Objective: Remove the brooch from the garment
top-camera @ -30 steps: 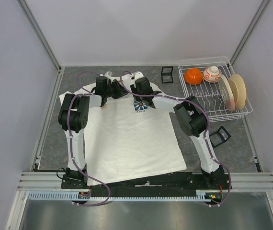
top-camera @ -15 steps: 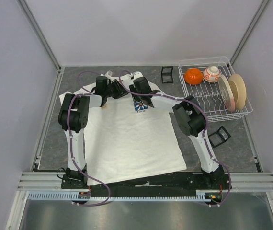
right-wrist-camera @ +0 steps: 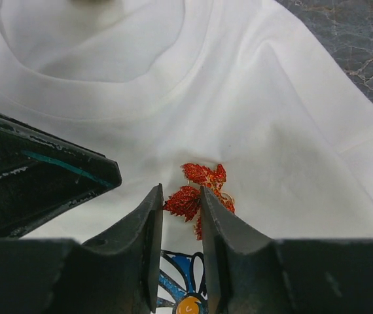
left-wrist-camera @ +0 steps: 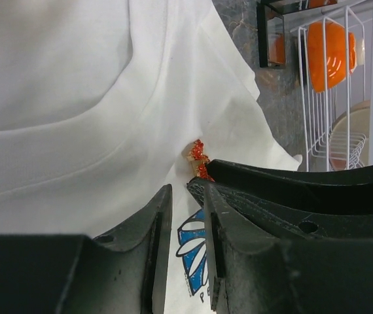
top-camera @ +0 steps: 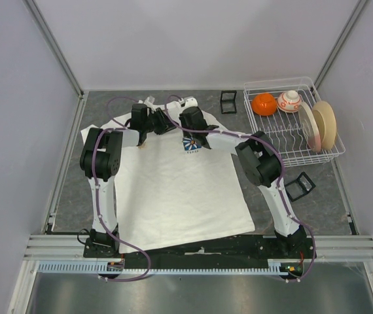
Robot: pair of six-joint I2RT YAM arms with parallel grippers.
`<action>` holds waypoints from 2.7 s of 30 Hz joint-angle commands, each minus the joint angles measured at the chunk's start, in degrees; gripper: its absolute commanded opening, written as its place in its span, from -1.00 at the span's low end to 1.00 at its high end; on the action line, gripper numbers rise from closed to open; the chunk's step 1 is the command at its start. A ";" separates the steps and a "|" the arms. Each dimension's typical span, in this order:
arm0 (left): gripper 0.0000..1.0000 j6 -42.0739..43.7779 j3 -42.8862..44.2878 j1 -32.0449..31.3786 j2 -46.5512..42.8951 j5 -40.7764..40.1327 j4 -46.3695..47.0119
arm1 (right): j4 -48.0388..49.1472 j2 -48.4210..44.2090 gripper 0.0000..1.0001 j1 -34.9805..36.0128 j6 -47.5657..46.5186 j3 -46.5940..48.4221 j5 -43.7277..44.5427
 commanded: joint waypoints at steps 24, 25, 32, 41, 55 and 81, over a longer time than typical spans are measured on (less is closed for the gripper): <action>-0.48 -0.05 3.08 -3.30 0.25 2.26 1.74 | 13.83 -11.63 -0.60 -1.62 11.67 -18.57 4.39; -0.48 0.04 3.17 -3.39 0.17 2.35 1.74 | 14.27 -11.89 -0.59 -1.70 11.76 -19.09 4.83; -0.35 2.15 6.33 -4.35 1.66 3.31 -1.50 | 15.06 -13.29 -0.50 -2.23 12.37 -21.20 5.28; -0.34 4.52 9.06 -5.67 2.28 2.70 -5.90 | 17.17 -13.83 -0.62 -5.39 16.68 -24.19 0.62; -0.43 11.11 15.21 -7.78 3.86 1.64 -15.13 | 21.04 -14.35 -0.72 -7.42 18.09 -26.48 -3.69; -0.51 13.31 22.51 -10.77 8.17 -0.20 -21.64 | 21.04 -12.86 -1.00 -8.47 17.03 -24.90 -8.17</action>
